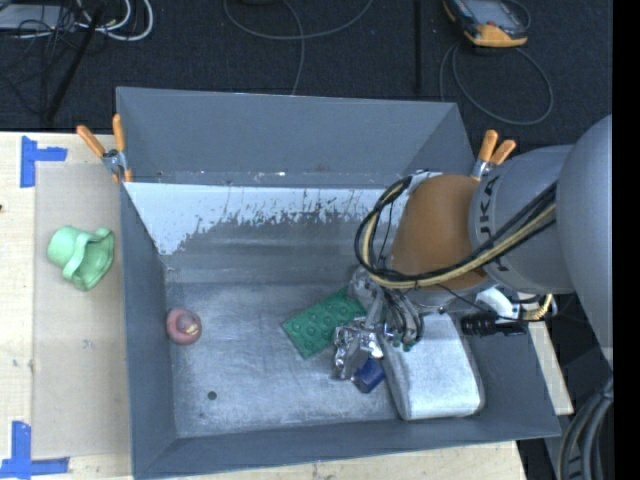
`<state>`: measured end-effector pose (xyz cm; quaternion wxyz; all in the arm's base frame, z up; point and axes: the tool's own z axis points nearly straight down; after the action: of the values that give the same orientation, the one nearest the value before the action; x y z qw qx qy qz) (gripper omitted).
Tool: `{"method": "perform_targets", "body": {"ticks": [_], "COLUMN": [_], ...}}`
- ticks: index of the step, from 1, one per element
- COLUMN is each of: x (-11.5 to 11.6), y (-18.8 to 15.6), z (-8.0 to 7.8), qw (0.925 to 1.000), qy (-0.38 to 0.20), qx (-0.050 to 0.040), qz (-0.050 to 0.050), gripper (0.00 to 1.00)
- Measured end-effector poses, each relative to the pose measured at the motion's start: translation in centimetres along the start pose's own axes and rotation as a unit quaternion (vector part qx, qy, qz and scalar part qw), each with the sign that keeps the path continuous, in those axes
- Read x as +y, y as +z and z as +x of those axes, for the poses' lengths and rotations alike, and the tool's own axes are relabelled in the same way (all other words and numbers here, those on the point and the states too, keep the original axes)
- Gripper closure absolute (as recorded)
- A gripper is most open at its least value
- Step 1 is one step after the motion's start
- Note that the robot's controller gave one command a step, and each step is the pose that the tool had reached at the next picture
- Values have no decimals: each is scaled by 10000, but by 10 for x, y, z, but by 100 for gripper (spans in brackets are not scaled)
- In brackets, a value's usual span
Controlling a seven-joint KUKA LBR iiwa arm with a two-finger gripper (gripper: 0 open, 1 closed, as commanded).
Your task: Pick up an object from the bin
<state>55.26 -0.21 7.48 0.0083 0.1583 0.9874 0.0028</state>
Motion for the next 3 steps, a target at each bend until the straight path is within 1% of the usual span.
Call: {"method": "perform_targets", "body": {"ticks": [1,2,3], "x": [-1,8,-4], "y": [-2,-120,-203], "z": [-2,-9,-4], "qw": [10000,9895,9405], "qy": [1,-1446,-3397], "qx": [-17,51,58], "qz": [11,23,12], "gripper": [100,100,100]}}
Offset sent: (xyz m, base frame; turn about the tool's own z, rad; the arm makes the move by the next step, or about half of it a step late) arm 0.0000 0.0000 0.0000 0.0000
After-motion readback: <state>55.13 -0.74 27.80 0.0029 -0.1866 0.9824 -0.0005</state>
